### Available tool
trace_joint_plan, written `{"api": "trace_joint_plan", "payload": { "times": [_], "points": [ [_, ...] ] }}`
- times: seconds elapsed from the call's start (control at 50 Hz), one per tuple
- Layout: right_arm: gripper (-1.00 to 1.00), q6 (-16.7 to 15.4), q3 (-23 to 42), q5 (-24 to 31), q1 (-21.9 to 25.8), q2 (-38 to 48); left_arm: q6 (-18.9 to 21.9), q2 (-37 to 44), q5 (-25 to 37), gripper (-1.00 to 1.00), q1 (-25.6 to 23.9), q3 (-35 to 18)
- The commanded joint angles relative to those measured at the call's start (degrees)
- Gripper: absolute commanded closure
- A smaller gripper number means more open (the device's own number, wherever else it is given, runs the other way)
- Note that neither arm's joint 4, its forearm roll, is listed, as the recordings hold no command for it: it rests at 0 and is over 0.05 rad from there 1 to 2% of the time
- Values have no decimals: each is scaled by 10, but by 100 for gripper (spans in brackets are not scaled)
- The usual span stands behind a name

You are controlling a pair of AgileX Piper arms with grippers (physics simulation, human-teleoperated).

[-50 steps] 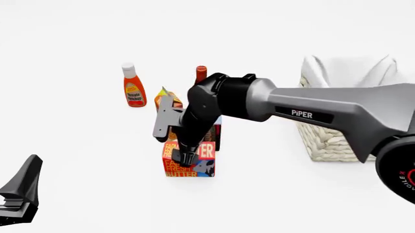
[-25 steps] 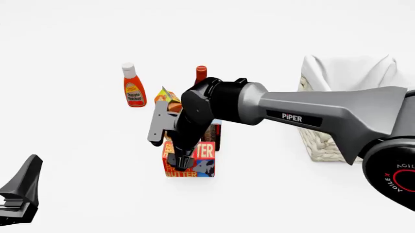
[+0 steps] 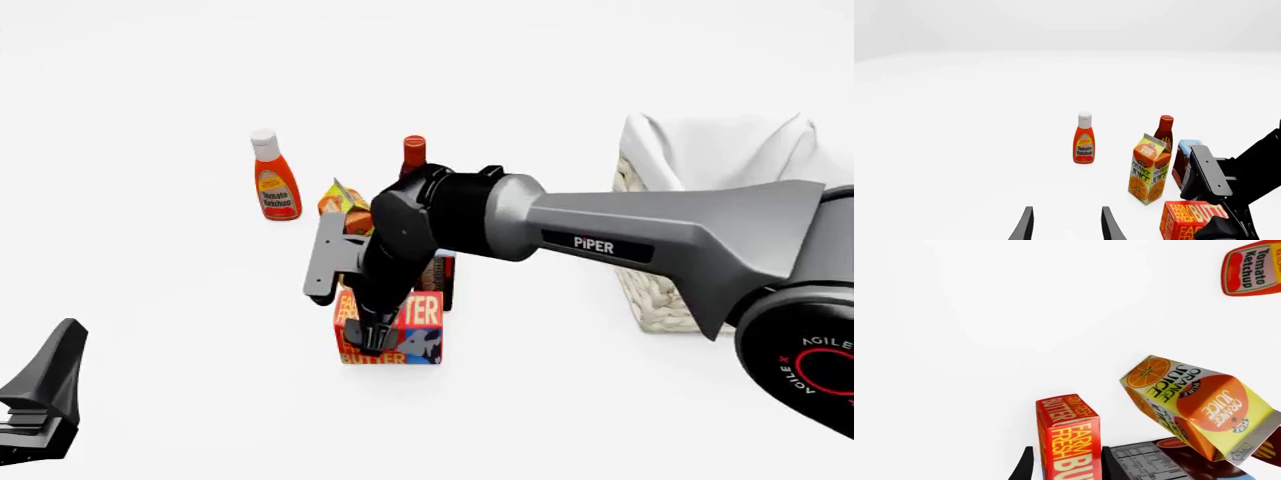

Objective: Pick the butter and place it in the basket.

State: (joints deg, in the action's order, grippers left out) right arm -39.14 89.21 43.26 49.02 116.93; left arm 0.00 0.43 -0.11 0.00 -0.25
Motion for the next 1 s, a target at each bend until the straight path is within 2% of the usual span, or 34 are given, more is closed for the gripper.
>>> {"api": "trace_joint_plan", "payload": {
  "times": [0.02, 0.58, 1.0],
  "points": [
    [-100, -2, 0, -1, -1, 3, 0, 0, 0, -100, 0, 0],
    [-100, -18, -4, -2, -13, -2, 0, 0, 0, -100, 0, 0],
    [-100, -18, 0, -3, -12, 6, 0, 0, 0, -100, 0, 0]
  ]
}}
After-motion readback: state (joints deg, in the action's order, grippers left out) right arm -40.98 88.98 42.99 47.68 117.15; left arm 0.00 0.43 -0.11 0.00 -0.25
